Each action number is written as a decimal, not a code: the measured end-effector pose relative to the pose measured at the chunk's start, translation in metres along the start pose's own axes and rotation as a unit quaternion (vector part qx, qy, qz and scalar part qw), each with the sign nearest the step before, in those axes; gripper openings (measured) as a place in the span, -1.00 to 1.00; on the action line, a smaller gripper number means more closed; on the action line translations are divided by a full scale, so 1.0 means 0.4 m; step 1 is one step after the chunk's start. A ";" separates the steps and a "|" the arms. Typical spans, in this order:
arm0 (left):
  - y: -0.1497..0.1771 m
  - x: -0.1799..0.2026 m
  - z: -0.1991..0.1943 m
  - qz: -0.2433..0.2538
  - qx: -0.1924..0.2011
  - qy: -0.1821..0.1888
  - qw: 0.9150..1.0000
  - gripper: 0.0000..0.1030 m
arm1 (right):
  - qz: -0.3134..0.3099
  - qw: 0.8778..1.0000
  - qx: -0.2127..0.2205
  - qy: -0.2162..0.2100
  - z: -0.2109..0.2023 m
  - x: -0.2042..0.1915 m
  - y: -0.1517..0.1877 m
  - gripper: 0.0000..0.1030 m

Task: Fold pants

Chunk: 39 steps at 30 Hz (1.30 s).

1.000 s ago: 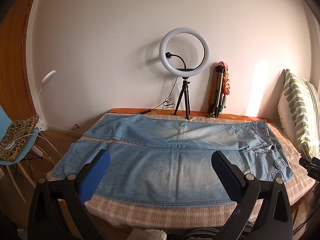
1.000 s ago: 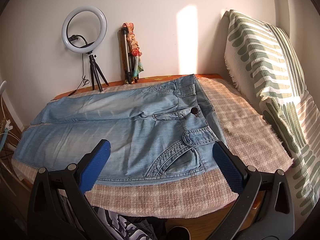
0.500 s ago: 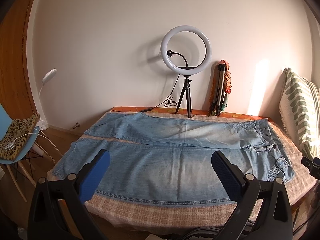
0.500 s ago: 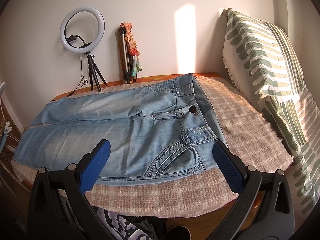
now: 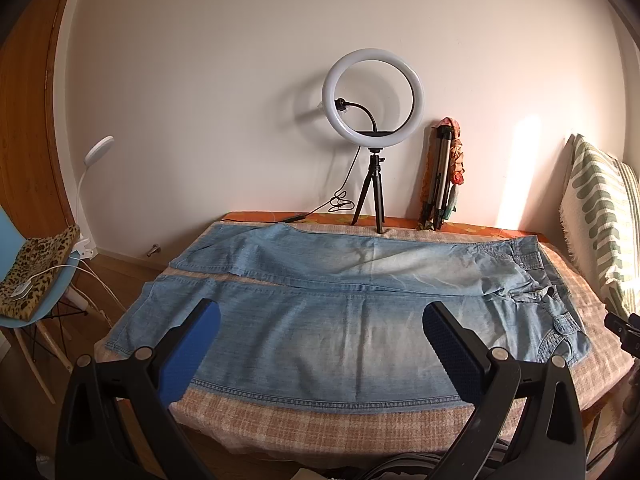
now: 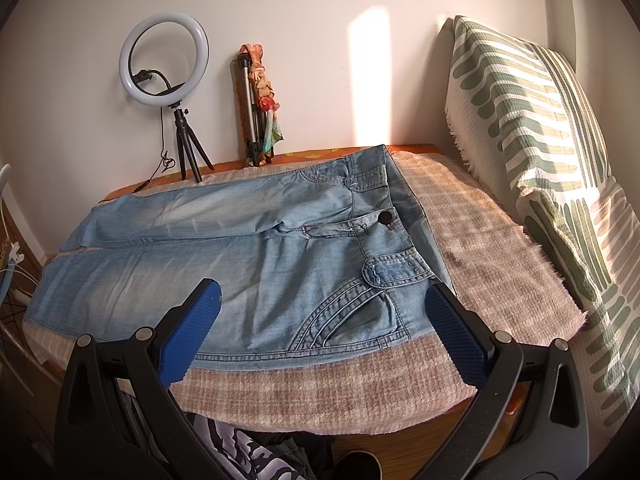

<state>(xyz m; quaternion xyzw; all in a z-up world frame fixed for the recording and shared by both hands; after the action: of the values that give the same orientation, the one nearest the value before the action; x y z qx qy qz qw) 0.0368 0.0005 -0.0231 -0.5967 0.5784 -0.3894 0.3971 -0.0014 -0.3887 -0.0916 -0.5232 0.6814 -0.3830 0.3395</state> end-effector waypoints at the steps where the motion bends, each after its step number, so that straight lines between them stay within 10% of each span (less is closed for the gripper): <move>1: 0.000 -0.001 0.000 0.000 0.000 0.000 1.000 1.00 | 0.000 1.000 0.000 0.000 0.001 0.003 0.005 1.00; 39: -0.009 0.001 0.002 0.006 0.000 0.000 1.000 1.00 | -0.015 1.000 0.006 -0.006 -0.004 -0.026 -0.026 1.00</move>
<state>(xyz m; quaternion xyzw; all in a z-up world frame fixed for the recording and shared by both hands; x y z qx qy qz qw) 0.0388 0.0001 -0.0201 -0.5930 0.5825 -0.3868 0.3992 0.0040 -0.3801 -0.0811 -0.5337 0.6689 -0.3891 0.3411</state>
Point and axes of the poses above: each gripper's, at about its wrist camera, not at the fingertips, and z roughly the way its jaws point, x to its right, y to its underside, the point moved 4 cm from there along z, roughly the way its jaws point, and after that the axes turned 6 degrees about x, right-handed, at the moved point
